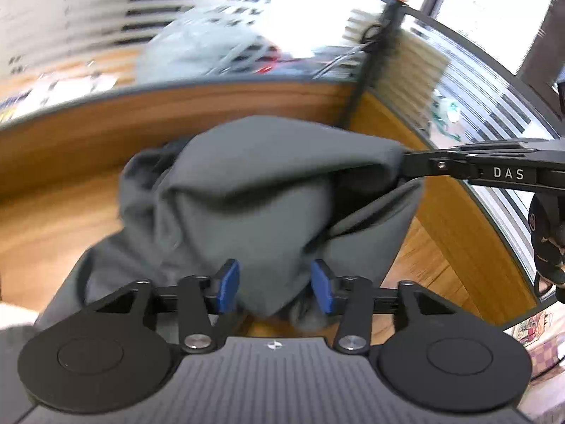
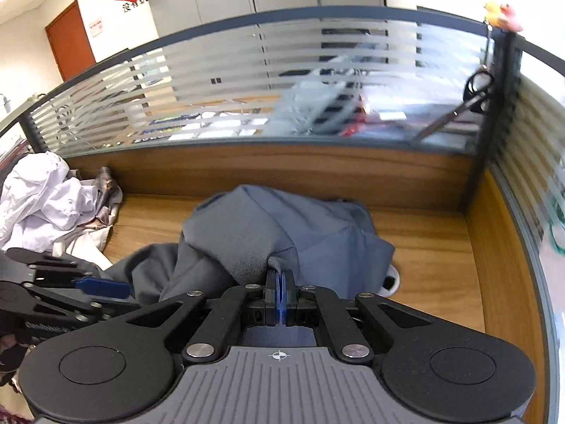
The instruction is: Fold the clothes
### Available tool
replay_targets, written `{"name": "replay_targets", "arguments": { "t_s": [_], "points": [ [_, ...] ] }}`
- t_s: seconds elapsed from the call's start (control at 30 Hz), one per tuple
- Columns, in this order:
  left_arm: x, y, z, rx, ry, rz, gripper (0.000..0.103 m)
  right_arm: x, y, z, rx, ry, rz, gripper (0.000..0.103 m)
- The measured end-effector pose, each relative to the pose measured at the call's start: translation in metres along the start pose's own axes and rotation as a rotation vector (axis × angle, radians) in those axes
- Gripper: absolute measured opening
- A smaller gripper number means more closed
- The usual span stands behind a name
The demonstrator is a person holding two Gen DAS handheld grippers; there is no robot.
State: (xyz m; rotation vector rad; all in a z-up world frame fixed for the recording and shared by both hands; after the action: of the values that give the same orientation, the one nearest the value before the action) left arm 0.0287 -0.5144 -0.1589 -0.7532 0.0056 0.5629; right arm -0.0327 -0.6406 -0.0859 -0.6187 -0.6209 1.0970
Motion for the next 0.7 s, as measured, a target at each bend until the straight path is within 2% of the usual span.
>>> {"name": "replay_targets", "arguments": {
  "t_s": [0.1,0.2,0.23,0.3,0.4,0.57,0.7],
  "points": [
    [-0.015,-0.012,-0.021,-0.002,0.0,-0.034,0.058,0.005,-0.005,0.002,-0.014,-0.016,0.004,0.003],
    [-0.018,-0.02,-0.045,0.006,-0.068,-0.059,0.055,0.008,-0.009,0.003,-0.025,-0.027,0.012,0.003],
    [-0.016,-0.022,-0.05,0.012,-0.081,-0.058,0.038,0.009,-0.01,0.003,-0.028,-0.027,0.017,0.003],
    [-0.011,-0.027,-0.054,0.019,-0.087,-0.044,0.011,0.008,-0.009,0.003,-0.029,-0.023,0.022,0.003],
    [-0.004,-0.039,-0.044,-0.019,-0.076,-0.036,0.008,0.001,-0.004,-0.001,-0.011,-0.007,0.019,0.003],
    [-0.003,-0.058,-0.026,-0.035,-0.018,-0.037,0.008,-0.006,-0.002,0.005,0.006,0.024,0.061,0.005],
    [-0.005,-0.065,-0.02,-0.026,0.027,-0.016,0.008,0.013,-0.027,0.029,-0.049,-0.036,0.139,0.012]
  ]
}}
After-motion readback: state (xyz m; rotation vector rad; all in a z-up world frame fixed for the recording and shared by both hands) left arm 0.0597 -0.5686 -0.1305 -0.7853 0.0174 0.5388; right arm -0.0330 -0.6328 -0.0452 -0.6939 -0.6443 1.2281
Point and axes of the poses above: each gripper's, at about its wrist camera, not at the fingertips, and z roughly against the way its jaws point, x to its left, y to its underside, the point moved 10 cm from there along -z, roughly the way its jaws point, and after that the axes turned 2 degrees about -x, right-handed, at the moved point
